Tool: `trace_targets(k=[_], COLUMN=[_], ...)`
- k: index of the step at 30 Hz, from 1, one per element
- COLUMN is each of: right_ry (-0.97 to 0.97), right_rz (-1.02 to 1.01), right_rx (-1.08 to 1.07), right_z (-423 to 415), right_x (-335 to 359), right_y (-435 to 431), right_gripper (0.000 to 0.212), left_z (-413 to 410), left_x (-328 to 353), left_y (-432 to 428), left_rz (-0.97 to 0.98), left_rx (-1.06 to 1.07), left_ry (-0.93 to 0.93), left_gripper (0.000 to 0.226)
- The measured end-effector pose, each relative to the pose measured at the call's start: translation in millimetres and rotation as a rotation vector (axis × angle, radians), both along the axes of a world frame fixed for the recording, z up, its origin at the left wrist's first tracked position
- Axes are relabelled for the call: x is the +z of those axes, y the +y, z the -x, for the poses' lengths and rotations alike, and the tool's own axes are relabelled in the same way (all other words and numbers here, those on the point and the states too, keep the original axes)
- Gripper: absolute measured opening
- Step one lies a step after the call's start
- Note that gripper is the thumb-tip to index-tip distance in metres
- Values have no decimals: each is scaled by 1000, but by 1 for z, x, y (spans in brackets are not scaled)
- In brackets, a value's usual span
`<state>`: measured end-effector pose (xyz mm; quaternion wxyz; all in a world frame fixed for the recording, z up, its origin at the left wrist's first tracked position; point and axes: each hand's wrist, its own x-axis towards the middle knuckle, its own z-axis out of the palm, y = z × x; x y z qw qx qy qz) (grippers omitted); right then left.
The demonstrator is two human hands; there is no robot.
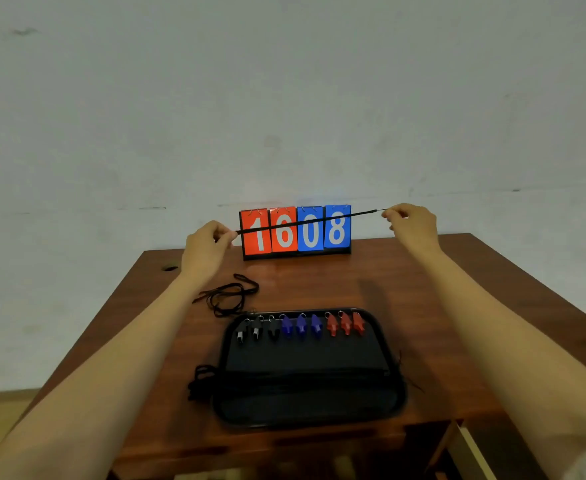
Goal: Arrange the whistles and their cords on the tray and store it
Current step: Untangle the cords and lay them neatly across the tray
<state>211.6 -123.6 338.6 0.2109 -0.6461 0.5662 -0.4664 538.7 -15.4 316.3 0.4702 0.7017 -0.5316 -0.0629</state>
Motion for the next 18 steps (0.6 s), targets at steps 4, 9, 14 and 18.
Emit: trace_targets(k=[4, 9, 14, 18], right_ry=[66, 222, 266, 308], right_rz=[-83, -168, -310, -384], right_rx=[7, -10, -13, -15], right_z=[13, 26, 37, 46], right_x=[-30, -74, -112, -131], right_y=[15, 35, 48, 61], right_gripper=[18, 12, 16, 18], left_z=[-1, 1, 2, 5], left_x=[-30, -71, -102, -113], left_y=[15, 34, 56, 66], left_rz=[-134, -318, -399, -464], left_rx=[35, 8, 24, 26], left_ry=[-7, -37, -14, -31], left_gripper=[22, 24, 16, 18])
